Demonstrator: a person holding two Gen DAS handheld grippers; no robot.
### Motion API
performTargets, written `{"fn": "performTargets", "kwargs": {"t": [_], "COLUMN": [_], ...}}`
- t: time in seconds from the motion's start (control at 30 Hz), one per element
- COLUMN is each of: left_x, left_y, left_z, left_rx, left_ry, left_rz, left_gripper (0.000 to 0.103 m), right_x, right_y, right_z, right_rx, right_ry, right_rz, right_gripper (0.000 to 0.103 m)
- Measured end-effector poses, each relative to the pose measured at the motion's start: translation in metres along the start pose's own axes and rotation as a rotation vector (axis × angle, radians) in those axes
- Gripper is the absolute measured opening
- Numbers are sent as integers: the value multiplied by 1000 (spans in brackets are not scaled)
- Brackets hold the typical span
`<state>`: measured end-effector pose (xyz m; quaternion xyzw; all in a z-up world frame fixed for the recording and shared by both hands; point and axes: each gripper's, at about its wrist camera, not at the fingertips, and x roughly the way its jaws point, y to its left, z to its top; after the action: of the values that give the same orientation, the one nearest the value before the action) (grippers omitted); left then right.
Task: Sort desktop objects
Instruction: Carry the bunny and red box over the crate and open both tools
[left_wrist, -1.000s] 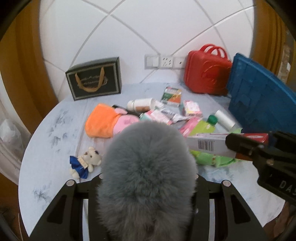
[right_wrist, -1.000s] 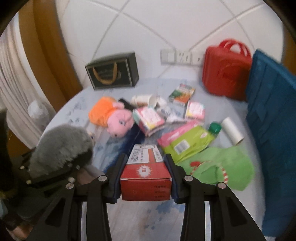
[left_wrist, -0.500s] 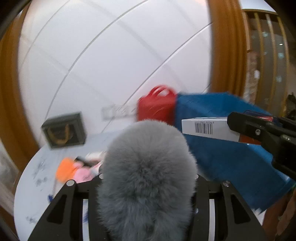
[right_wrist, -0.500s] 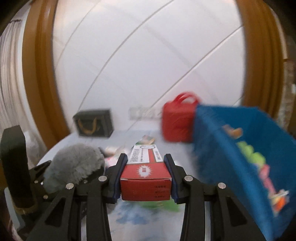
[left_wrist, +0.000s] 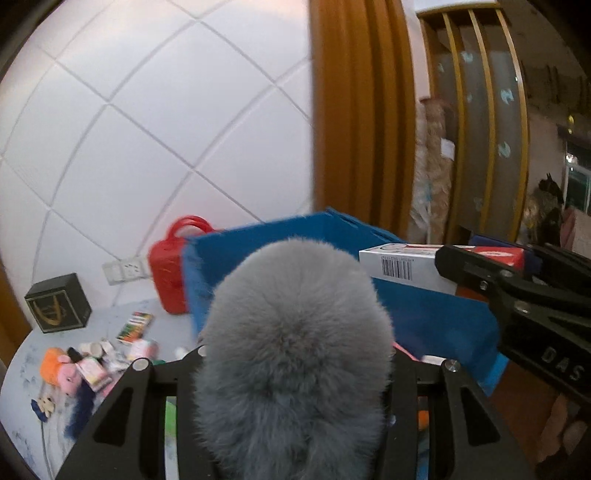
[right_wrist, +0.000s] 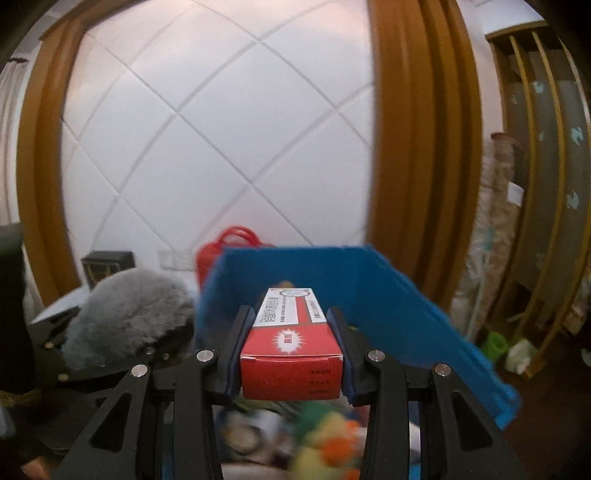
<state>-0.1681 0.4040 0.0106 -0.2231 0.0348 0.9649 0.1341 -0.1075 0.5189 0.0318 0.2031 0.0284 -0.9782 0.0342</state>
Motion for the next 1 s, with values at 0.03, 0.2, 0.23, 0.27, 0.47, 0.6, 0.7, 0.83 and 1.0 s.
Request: {"fn": "performTargets", "kwargs": {"t": [0.03, 0.2, 0.23, 0.27, 0.47, 0.6, 0.7, 0.83, 1.0], "left_x": [4, 19, 23, 29, 59, 65, 70, 69, 59], "left_y": [-12, -59, -64, -70, -99, -107, -109, -109, -104], "left_z": [1, 2, 0, -2, -12, -16, -18, -21, -20], "left_rx": [3, 24, 21, 23, 39, 29, 21, 9, 8], "left_ry": [17, 58, 68, 83, 146, 170, 193, 197, 179], "left_rz": [0, 13, 3, 1, 5, 30, 36, 44, 76], "left_gripper": [44, 44, 44, 44, 44, 48, 60, 78, 79], "right_x": [2, 17, 20, 22, 37, 47, 51, 56, 52], "right_y": [-17, -73, -82, -89, -119, -128, -132, -136, -138], "right_z": [-4, -26, -30, -32, -43, -51, -56, -58, -60], "right_rx": [4, 28, 31, 32, 13, 3, -7, -12, -7], "right_ry": [18, 70, 77, 80, 115, 140, 150, 160, 154], "right_rz": [-1, -24, -28, -33, -58, -53, -47, -35, -54], "right_gripper": [40, 40, 40, 40, 40, 40, 40, 40, 74]}}
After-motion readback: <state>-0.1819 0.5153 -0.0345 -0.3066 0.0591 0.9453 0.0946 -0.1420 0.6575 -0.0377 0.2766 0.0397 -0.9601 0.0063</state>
